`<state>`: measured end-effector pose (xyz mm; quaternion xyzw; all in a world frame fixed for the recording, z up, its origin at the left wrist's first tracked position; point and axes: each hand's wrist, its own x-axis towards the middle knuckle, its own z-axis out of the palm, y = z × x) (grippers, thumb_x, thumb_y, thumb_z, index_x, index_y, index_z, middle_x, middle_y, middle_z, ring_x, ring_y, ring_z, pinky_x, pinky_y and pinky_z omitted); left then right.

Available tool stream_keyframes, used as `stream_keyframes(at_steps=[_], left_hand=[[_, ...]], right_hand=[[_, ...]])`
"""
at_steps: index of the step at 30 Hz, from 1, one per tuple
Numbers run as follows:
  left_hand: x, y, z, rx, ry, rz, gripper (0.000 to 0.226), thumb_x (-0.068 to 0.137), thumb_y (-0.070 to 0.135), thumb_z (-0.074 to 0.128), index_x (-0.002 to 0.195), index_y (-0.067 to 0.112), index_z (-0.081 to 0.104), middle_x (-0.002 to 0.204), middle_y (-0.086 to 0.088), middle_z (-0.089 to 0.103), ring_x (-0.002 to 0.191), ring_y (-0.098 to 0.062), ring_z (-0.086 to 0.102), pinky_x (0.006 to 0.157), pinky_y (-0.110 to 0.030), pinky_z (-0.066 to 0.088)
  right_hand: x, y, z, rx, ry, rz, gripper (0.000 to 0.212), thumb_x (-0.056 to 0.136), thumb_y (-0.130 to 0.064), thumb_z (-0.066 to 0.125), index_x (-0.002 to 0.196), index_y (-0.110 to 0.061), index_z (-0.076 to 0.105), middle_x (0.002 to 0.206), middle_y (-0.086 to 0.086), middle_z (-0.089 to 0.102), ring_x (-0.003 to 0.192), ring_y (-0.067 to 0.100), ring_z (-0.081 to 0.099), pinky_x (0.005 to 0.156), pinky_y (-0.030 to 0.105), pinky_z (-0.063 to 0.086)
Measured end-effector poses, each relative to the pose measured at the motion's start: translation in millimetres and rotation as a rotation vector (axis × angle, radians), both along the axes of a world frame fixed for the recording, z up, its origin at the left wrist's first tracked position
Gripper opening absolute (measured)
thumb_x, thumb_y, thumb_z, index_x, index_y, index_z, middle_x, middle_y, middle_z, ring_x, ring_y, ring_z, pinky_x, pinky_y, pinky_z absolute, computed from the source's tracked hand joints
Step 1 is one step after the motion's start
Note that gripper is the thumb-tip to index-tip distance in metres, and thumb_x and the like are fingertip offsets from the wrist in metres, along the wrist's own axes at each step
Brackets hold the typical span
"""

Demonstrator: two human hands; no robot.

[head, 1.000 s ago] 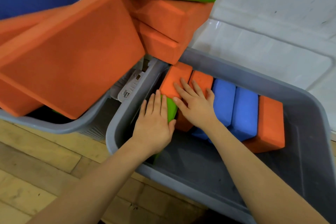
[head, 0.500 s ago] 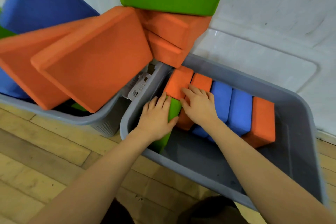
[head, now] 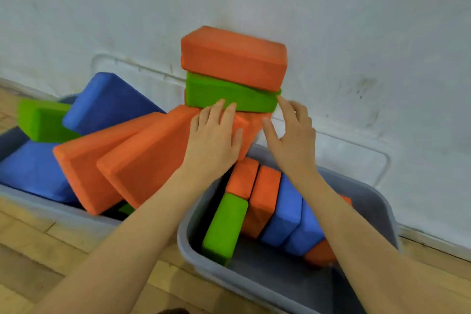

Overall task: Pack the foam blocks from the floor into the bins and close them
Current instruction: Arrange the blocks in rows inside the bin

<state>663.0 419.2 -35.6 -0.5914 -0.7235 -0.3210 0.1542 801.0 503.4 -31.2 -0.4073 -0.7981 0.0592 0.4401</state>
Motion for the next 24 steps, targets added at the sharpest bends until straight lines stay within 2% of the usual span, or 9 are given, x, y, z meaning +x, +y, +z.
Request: stream_keyframes(at_steps=[3,7,9,11,14,15,17,20,24], left_hand=[[-9,23,27,0.044,-0.030,0.023,0.061,0.083,0.033,0.051,0.139,0.009,0.042,0.143,-0.022,0.038,0.123,-0.044,0.042,0.097,-0.054,0.036],[-26,60,40,-0.060,-0.030,0.076,0.072,0.087,0.040,0.056,0.149,0.032,0.019,0.157,-0.014,0.007,0.138,-0.043,0.017,0.106,-0.054,0.022],[-32,78,41,-0.104,-0.012,0.107,0.071,0.089,0.046,0.051,0.148,0.039,0.011,0.158,-0.009,-0.002,0.140,-0.043,0.008,0.110,-0.055,0.016],[-37,91,40,-0.137,0.006,0.113,0.070,0.090,0.050,0.048,0.148,0.041,0.009,0.158,-0.005,-0.005,0.141,-0.043,0.003,0.111,-0.056,0.012],[-41,101,34,-0.126,0.028,0.120,0.069,0.090,0.048,0.049,0.147,0.041,0.011,0.159,-0.003,-0.003,0.141,-0.044,0.004,0.111,-0.056,0.010],[-42,102,32,-0.103,0.035,0.129,0.069,0.090,0.047,0.051,0.147,0.040,0.015,0.159,-0.004,0.001,0.141,-0.043,0.006,0.111,-0.056,0.011],[-43,102,28,-0.036,0.050,0.138,0.068,0.087,0.046,0.055,0.146,0.038,0.023,0.157,-0.007,0.012,0.140,-0.043,0.015,0.109,-0.058,0.017],[-42,96,30,0.114,0.225,0.169,0.065,0.086,0.050,0.050,0.145,0.034,0.029,0.153,-0.010,0.027,0.135,-0.042,0.030,0.104,-0.057,0.029],[-30,86,59,0.304,0.447,0.195,0.058,0.088,0.056,0.045,0.141,0.034,0.036,0.147,-0.006,0.039,0.130,-0.037,0.040,0.101,-0.049,0.031]], right_hand=[[-13,27,28,-0.032,0.037,0.022,0.069,0.085,-0.046,0.056,0.146,-0.026,0.030,0.146,0.016,0.030,0.123,0.037,0.043,0.093,0.051,0.044],[-26,66,43,-0.161,-0.080,0.044,0.085,0.084,-0.044,0.064,0.148,-0.042,0.007,0.156,0.018,0.003,0.132,0.041,0.034,0.100,0.050,0.041],[-30,84,40,-0.207,-0.102,0.101,0.087,0.083,-0.041,0.066,0.147,-0.044,0.006,0.156,0.020,0.003,0.132,0.040,0.035,0.100,0.048,0.041],[-32,96,33,-0.235,-0.043,0.193,0.085,0.084,-0.032,0.068,0.148,-0.040,0.012,0.152,0.019,0.017,0.131,0.035,0.038,0.102,0.042,0.041],[-34,102,25,-0.197,0.075,0.256,0.073,0.087,-0.021,0.064,0.146,-0.032,0.023,0.144,0.012,0.034,0.127,0.022,0.041,0.095,0.014,0.032],[-36,102,25,-0.177,0.101,0.255,0.069,0.088,-0.019,0.064,0.145,-0.030,0.027,0.143,0.012,0.036,0.126,0.021,0.042,0.091,0.009,0.029],[-37,99,25,-0.127,0.145,0.258,0.065,0.088,-0.016,0.063,0.144,-0.029,0.032,0.143,0.012,0.037,0.126,0.022,0.043,0.094,0.012,0.033],[-27,89,32,-0.008,0.230,0.258,0.060,0.089,-0.015,0.061,0.141,-0.032,0.037,0.143,0.013,0.036,0.126,0.024,0.045,0.100,0.035,0.043],[3,69,51,0.022,0.321,0.272,0.061,0.090,-0.015,0.062,0.138,-0.039,0.035,0.145,0.008,0.034,0.124,0.018,0.046,0.099,0.034,0.046]])
